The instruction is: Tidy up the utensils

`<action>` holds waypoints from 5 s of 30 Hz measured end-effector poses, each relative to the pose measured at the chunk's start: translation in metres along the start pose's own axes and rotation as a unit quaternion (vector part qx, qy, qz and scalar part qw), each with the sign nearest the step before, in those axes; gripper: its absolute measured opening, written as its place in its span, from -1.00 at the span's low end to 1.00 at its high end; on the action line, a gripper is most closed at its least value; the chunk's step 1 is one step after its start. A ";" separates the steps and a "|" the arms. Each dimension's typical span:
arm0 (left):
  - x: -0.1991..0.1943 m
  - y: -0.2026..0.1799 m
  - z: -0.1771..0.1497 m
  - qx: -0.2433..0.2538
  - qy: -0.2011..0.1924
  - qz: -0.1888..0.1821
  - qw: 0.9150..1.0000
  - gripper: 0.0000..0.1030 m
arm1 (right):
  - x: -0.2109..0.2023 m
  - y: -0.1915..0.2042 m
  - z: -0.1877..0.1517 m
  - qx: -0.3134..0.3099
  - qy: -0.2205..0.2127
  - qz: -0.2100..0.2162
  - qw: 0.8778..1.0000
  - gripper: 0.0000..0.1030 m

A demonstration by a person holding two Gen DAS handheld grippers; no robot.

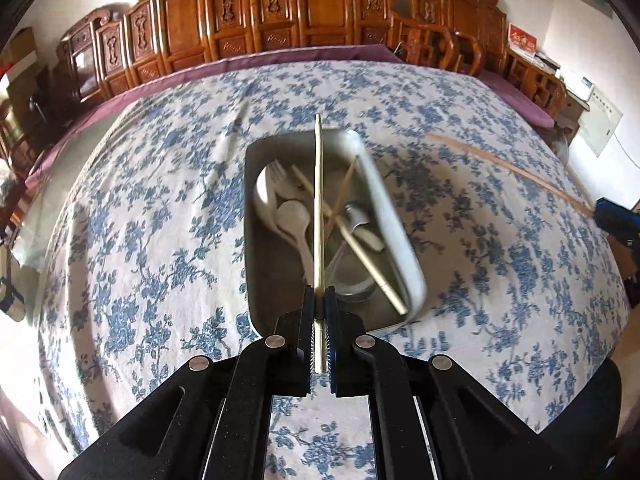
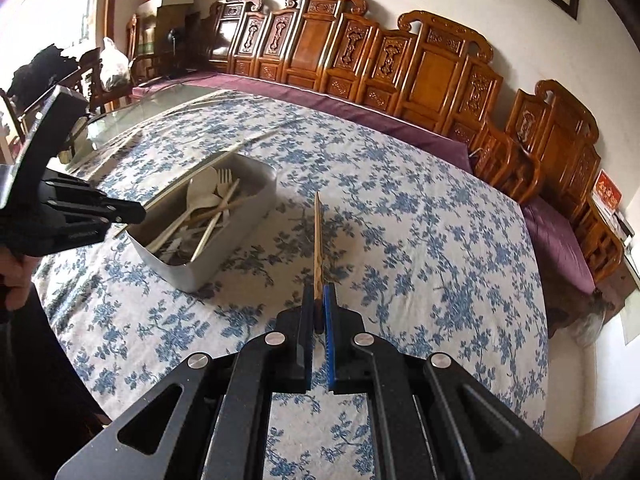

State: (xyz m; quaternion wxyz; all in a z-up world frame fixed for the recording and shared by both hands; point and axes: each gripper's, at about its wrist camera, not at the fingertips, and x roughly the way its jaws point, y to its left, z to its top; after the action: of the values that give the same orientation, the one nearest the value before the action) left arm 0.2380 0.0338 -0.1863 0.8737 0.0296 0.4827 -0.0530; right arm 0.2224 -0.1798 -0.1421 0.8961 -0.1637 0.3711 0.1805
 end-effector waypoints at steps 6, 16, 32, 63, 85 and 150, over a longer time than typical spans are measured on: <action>0.016 0.005 0.003 -0.002 0.013 0.004 1.000 -0.92 | 0.000 0.006 0.008 -0.006 -0.002 0.003 1.000 -0.89; 0.029 0.010 0.011 -0.021 0.026 -0.012 0.999 -0.89 | 0.000 0.013 0.013 -0.012 -0.004 0.010 1.000 -0.89; -0.008 0.042 0.004 -0.025 -0.010 -0.009 1.000 -0.16 | 0.021 0.067 0.044 -0.031 -0.005 0.049 0.998 -0.89; -0.032 0.083 -0.007 -0.040 -0.029 -0.008 0.999 -0.11 | 0.092 0.115 0.067 0.005 0.039 0.071 0.997 -0.88; -0.032 0.081 -0.009 -0.041 -0.029 -0.010 0.999 -0.10 | 0.111 0.115 0.051 0.050 0.045 0.151 0.986 -0.86; -0.259 -0.078 -0.040 -0.017 -0.240 0.017 0.970 0.85 | -0.206 0.007 -0.025 0.174 -0.197 -0.059 0.963 0.95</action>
State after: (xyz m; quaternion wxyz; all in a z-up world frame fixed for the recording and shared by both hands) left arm 0.0577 -0.0226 0.0115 0.9653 0.0092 0.2587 -0.0350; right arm 0.0687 -0.2262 -0.0107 0.9751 0.0115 0.2029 0.0882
